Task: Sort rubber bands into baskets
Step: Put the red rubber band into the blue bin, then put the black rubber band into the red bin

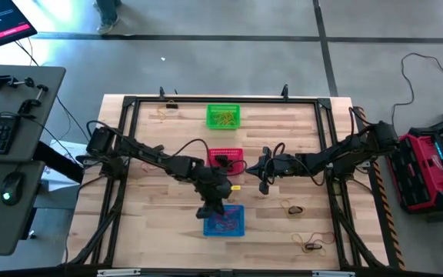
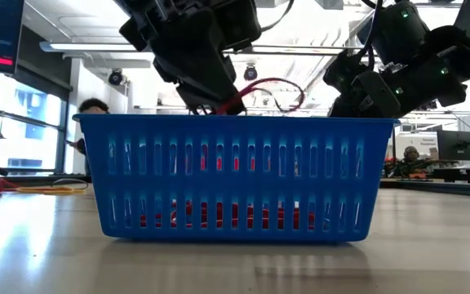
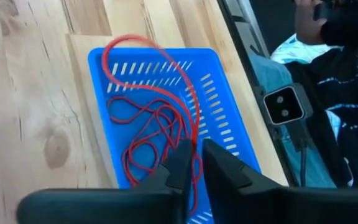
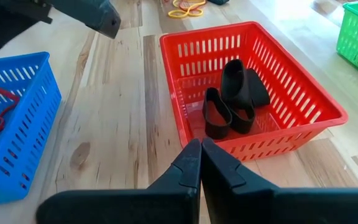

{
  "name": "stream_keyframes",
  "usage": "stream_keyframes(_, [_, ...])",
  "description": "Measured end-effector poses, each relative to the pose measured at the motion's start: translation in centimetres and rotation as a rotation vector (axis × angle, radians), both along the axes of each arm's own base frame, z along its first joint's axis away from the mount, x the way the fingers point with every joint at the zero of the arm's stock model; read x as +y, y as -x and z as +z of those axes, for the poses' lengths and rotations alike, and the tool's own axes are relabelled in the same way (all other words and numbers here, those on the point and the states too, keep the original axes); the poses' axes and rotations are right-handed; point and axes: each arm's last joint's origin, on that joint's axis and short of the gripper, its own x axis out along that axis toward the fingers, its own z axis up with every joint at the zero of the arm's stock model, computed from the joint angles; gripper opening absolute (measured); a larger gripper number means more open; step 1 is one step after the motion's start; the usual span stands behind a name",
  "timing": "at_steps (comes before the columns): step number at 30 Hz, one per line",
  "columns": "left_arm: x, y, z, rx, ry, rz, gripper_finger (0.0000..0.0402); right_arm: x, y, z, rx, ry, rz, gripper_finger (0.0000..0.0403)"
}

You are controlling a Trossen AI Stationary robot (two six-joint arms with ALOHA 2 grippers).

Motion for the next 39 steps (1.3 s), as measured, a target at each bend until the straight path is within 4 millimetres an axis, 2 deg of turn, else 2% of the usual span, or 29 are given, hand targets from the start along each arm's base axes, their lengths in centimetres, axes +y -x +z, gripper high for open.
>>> stream_keyframes(11, [0.6,0.1,-0.2,-0.007,-0.042,-0.018,0.0119,0.0,0.0,0.0,-0.003,0.0,0.0,0.0])
stream_keyframes(15, [0.7,0.4,0.4,-0.018,-0.075,-0.032,0.0132,0.0,0.0,0.0,-0.003,0.0,-0.001,0.0])
stream_keyframes(18, [0.4,1.0,1.8,-0.103,-0.183,-0.042,0.0119,0.0,0.0,0.0,-0.004,-0.007,0.004,0.0])
stream_keyframes(22, [-0.5,2.5,3.7,-0.211,-0.3,-0.064,0.0068,0.1,0.0,0.1,-0.01,-0.012,0.017,0.0])
stream_keyframes(27, [-0.2,4.1,3.2,-0.308,-0.291,-0.026,0.0007,0.1,-0.1,0.2,-0.02,-0.011,0.018,0.0])
stream_keyframes(39, [1.2,7.8,2.1,-0.532,-0.337,0.177,0.0001,0.1,-0.1,0.2,-0.026,-0.018,0.016,0.0])
